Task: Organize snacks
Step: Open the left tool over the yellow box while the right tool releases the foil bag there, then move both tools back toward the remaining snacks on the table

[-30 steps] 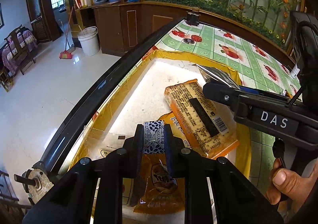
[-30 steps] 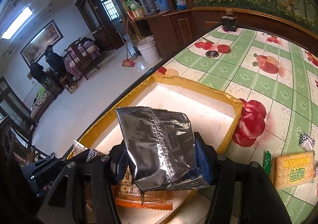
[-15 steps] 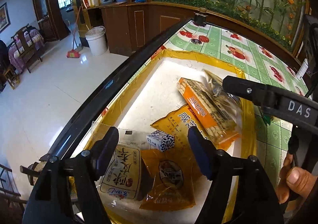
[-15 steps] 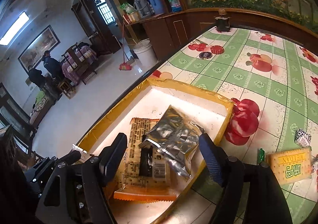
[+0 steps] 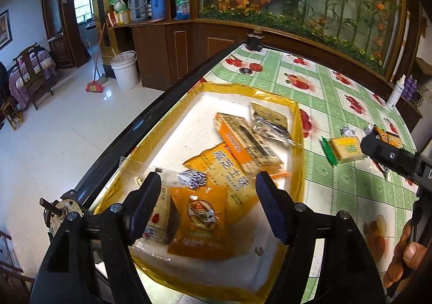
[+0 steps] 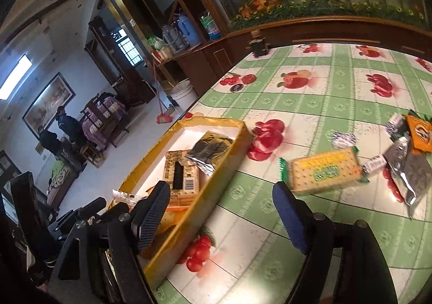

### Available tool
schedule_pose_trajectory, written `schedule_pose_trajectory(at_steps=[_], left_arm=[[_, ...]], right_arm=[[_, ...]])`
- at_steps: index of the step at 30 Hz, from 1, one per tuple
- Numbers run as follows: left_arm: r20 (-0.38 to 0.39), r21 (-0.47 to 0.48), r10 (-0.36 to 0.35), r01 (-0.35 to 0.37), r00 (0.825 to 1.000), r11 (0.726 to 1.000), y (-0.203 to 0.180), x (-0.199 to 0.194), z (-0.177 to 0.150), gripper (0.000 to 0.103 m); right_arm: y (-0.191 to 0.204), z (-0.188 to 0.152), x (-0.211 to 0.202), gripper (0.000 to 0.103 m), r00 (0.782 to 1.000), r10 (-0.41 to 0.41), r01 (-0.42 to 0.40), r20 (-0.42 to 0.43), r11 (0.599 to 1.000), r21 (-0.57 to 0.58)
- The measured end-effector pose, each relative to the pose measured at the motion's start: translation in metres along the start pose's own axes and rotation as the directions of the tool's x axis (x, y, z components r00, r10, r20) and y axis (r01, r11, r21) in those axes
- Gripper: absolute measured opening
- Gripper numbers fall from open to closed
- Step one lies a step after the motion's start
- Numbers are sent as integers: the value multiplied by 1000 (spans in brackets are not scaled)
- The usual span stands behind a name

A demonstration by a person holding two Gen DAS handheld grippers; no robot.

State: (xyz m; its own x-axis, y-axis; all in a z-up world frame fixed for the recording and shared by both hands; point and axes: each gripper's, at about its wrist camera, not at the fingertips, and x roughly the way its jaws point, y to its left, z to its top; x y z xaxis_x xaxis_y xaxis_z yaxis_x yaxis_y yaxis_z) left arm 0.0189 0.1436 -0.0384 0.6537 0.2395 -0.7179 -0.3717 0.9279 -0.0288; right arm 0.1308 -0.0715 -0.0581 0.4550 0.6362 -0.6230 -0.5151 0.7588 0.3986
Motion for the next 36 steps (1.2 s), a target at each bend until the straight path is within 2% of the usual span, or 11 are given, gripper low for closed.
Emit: schedule_pose_trajectory(at_steps=[11,20,23,25,31,36], left_arm=[[10,78,-64,63,998,995,-46,-18,-4,72],[-8,189,-128,128,992,974,-100,-22,-9,72],[-30,244,-168,170,985,955,-121,-16,-5,72],[-52,304,-189,195,981,932,-140,-10,-1,72],[-68,477,-154,167,986,863,-191,17,6,72],[-97,504,-137,167,986,848,-208,42,15,72]], right_arm=[[-76,-41,-58,80,993,-114,111,19,988,108],[-118,-55,-86,80,985,-171,162,39,973,165],[-130,-52,-90,80,979,-197,187,44,967,176],[-137,-46,-87,80,976,-217,210,31,965,160],[-159,-17,-70,80,971,-237,236,-3,966,103],[-168,-3,-55,81,968,-249,250,-28,966,59]])
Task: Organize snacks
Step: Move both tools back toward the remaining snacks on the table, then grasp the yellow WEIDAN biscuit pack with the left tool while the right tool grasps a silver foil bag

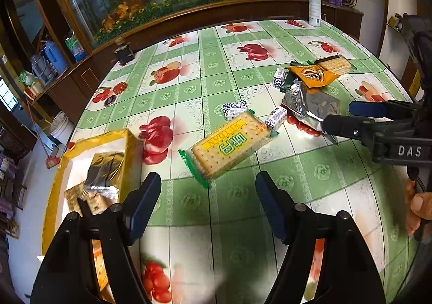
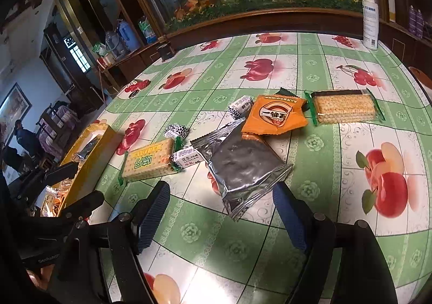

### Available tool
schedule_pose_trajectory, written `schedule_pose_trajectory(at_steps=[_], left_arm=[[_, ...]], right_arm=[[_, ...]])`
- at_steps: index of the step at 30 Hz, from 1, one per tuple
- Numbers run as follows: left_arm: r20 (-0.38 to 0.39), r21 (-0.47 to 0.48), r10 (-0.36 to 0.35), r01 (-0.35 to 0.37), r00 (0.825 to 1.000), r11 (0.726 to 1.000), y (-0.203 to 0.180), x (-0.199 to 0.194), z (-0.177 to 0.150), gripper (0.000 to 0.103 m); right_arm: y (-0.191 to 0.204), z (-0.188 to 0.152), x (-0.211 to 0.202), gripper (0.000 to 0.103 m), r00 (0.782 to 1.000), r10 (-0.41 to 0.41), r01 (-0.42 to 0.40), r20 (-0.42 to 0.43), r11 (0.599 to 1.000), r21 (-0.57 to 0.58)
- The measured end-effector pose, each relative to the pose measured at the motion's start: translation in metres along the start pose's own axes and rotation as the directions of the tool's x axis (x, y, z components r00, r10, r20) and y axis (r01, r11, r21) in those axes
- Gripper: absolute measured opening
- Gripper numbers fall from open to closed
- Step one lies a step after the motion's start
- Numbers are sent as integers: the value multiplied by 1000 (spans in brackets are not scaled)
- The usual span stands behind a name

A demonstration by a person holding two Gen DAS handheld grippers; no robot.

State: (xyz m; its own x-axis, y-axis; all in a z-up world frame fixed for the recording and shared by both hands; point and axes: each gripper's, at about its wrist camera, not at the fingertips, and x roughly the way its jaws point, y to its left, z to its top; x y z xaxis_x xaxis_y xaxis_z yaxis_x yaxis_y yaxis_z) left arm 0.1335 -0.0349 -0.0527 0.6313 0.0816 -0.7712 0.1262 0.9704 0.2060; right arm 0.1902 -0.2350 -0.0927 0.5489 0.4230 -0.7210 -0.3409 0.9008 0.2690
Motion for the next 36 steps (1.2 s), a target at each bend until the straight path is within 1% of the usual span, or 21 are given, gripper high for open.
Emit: schedule_pose_trajectory(at_steps=[3,5,10,14,16,19,21,23,25,28,30,31,32,33,34,36], left_arm=[[-9,12,-15,15,1000,1000,0,12,8,72],[-19,17,-8,8,1000,1000,1,19,12,72],[-39,11,-16,17,999,1000,7,36,21,72],[-78,46,-26,29,997,999,6,51,25,72],[-65,62,-31,35,997,997,5,53,27,73],[-66,77,-37,42,997,996,3,56,33,73],[-65,86,-45,51,997,995,2,59,36,73],[-69,99,-70,76,995,992,0,61,40,73],[-81,104,-109,117,991,988,0,62,42,73],[-105,117,-182,194,978,974,-2,64,42,73],[-134,135,-194,212,972,968,-8,69,41,73],[-140,152,-176,196,974,969,-12,74,40,81],[-138,164,-152,174,979,971,-14,77,39,83],[-148,160,-145,168,978,973,-15,81,39,86],[-145,124,-173,191,974,974,-11,83,41,85],[-166,68,-211,225,963,972,-5,89,43,86]], right_arm=[[1,5,6,81,1000,-26,26,-4,999,-42],[2,8,10,81,999,-49,48,-5,997,-60],[3,17,25,83,997,-73,69,-29,991,-110],[5,23,35,86,994,-99,92,-39,982,-162],[6,26,39,86,992,-123,114,-39,976,-188],[5,27,46,86,988,-145,130,-55,969,-208],[3,28,51,86,987,-145,128,-67,970,-209],[0,28,57,86,986,-141,123,-84,973,-197],[-5,28,61,87,987,-121,102,-102,980,-173],[-7,28,60,87,989,-115,99,-92,982,-161],[-8,27,59,86,990,-107,92,-92,984,-154],[-9,27,59,87,990,-105,90,-91,984,-152],[-9,27,58,87,990,-104,89,-91,985,-150],[-9,27,58,87,991,-104,90,-90,985,-149],[-8,27,58,87,991,-104,90,-90,985,-148],[-8,27,57,87,991,-105,92,-85,985,-145]])
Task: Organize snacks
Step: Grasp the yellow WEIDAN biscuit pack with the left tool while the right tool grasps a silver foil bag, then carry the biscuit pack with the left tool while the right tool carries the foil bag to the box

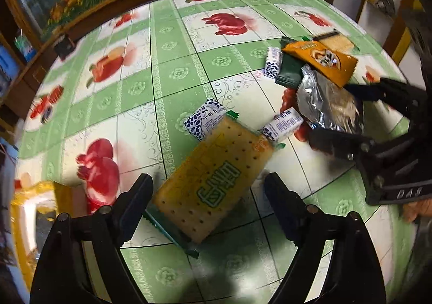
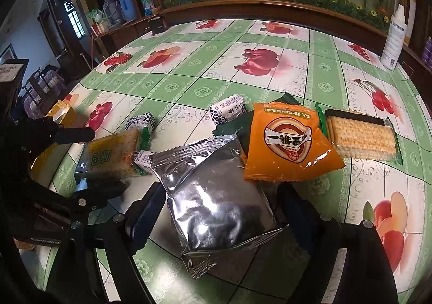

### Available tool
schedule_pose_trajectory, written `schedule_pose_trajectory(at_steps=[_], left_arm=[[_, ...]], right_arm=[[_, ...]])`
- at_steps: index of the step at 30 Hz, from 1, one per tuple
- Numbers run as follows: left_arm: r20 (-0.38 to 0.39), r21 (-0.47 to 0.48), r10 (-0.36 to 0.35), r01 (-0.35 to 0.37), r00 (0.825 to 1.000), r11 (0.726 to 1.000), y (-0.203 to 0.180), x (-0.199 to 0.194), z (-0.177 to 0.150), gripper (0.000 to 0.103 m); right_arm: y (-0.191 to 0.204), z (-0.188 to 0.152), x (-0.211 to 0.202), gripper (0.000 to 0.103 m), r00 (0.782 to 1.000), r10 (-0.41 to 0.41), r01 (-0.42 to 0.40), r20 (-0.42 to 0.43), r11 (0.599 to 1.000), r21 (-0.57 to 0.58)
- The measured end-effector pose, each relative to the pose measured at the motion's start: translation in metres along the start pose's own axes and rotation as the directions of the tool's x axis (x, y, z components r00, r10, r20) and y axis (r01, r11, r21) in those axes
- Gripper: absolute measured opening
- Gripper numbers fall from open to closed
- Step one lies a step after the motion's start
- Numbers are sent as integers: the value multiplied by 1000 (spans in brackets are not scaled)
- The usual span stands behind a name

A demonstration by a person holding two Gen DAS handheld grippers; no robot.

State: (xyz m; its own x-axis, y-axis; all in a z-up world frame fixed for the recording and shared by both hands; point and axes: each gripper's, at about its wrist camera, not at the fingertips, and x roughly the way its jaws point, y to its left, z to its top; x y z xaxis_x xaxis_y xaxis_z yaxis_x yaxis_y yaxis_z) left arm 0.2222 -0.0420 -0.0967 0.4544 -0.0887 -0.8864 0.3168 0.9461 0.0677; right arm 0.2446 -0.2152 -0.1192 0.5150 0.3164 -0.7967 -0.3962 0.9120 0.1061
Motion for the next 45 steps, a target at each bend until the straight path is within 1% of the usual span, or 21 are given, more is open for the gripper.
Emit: schedule_pose_trajectory(at_steps=[2,3,4,5,6,7,9,10,15,17,22,26,27,29,31,33,34,36,39,41,45], left_arm=[[-2,-50,-34,34,999,998,6,2,0,81],[0,-66,-50,50,999,997,8,2,-1,74],[8,-77,-59,59,998,995,7,0,-3,66],[13,-76,-51,52,999,996,5,-3,-5,62],[18,-77,-55,56,998,995,3,-5,-7,52],[18,-76,-52,53,998,996,0,-7,-9,47],[21,-81,-46,48,999,996,-6,-11,-15,45],[24,-86,-50,52,998,995,-8,-13,-18,45],[54,-137,-84,90,995,987,-13,-29,-40,44],[78,-164,-85,97,993,982,-13,-41,-51,44],[161,-218,-101,135,982,967,-9,-79,-80,44],[215,-256,-96,151,972,955,-5,-105,-102,44],[225,-265,-85,145,971,953,-5,-111,-107,44],[241,-288,-37,108,970,952,-4,-123,-116,44],[245,-316,32,49,969,947,-3,-133,-125,44],[242,-335,107,-21,964,942,-3,-140,-131,44],[244,-344,144,-54,959,937,-2,-144,-135,44],[252,-361,195,-95,948,928,2,-153,-142,44],[267,-384,276,-161,923,909,8,-166,-151,44],[272,-397,304,-181,913,900,12,-173,-155,44],[279,-423,334,-197,900,884,20,-182,-162,44]], right_arm=[[0,-1,0,85,1000,-3,3,7,1000,6],[1,-1,-1,84,1000,-10,10,9,1000,7],[2,-2,-1,80,1000,-18,18,12,1000,6],[3,-3,-2,74,1000,-23,23,15,1000,5],[4,-4,-3,73,999,-28,28,17,1000,4],[5,-5,-4,71,999,-29,29,15,1000,5],[6,-7,-6,63,1000,-22,22,15,1000,9],[7,-8,-9,61,1000,-17,16,18,1000,17],[11,-23,-22,61,1000,4,-5,29,999,46],[13,-30,-32,61,999,20,-22,41,998,60],[19,-51,-73,61,991,64,-76,120,992,103],[28,-67,-98,61,981,105,-127,165,984,125],[32,-71,-103,61,979,115,-138,171,982,128],[39,-78,-112,61,975,131,-155,180,980,126],[48,-84,-120,61,971,141,-165,192,979,117],[59,-88,-124,61,968,154,-177,196,979,105],[64,-89,-126,61,967,161,-183,198,978,97],[75,-91,-129,61,965,171,-189,199,979,75],[93,-92,-132,61,959,200,-213,202,976,45],[105,-91,-134,61,955,215,-225,205,974,25],[126,-89,-141,61,946,245,-247,212,969,-19]])
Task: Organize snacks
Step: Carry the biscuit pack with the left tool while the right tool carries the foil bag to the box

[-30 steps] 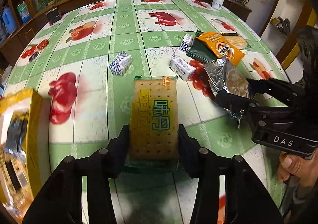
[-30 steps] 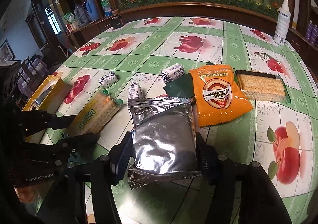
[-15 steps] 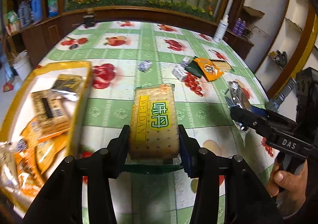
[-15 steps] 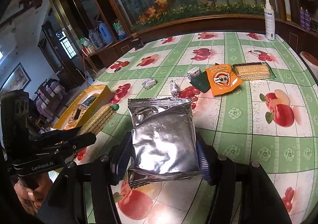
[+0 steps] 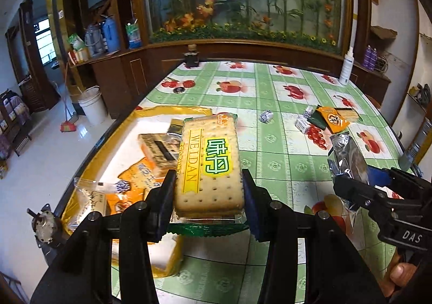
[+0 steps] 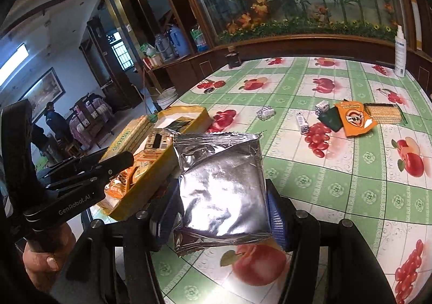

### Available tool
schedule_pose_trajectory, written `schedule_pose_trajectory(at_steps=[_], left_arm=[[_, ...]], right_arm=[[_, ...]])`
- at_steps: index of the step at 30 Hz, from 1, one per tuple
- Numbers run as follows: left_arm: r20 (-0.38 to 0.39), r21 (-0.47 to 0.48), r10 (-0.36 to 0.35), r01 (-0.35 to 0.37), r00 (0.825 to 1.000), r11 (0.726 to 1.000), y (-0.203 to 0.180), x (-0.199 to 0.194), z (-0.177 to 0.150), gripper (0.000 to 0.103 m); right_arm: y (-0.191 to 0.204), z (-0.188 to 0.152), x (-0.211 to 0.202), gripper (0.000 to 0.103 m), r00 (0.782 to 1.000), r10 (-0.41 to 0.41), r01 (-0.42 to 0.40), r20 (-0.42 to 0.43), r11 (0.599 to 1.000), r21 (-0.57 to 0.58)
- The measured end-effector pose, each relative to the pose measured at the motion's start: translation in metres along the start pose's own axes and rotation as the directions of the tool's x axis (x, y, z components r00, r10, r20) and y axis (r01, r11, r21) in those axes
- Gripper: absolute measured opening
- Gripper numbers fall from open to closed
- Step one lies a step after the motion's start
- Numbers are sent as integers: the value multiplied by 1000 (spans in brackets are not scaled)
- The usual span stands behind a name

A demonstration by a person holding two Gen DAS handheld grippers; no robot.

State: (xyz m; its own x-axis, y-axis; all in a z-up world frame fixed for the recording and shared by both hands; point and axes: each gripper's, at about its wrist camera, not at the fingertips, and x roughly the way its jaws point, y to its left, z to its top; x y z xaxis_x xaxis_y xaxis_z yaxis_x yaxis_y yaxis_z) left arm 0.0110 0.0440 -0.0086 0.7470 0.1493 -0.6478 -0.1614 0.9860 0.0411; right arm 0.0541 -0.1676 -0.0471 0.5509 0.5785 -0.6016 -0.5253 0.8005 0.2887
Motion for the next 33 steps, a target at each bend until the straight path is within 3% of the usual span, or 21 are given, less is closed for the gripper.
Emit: schedule_pose_trajectory(at_steps=[17,33], left_arm=[[34,-76,75,-72,997,994,44,-10,-2,44],[-3,-132,113,-112,994,985,77,5,-7,44]], right_arm=[[38,7,12,61,999,52,-52,-11,997,-48],[67,24,55,61,993,105,-110,-55,990,-87]])
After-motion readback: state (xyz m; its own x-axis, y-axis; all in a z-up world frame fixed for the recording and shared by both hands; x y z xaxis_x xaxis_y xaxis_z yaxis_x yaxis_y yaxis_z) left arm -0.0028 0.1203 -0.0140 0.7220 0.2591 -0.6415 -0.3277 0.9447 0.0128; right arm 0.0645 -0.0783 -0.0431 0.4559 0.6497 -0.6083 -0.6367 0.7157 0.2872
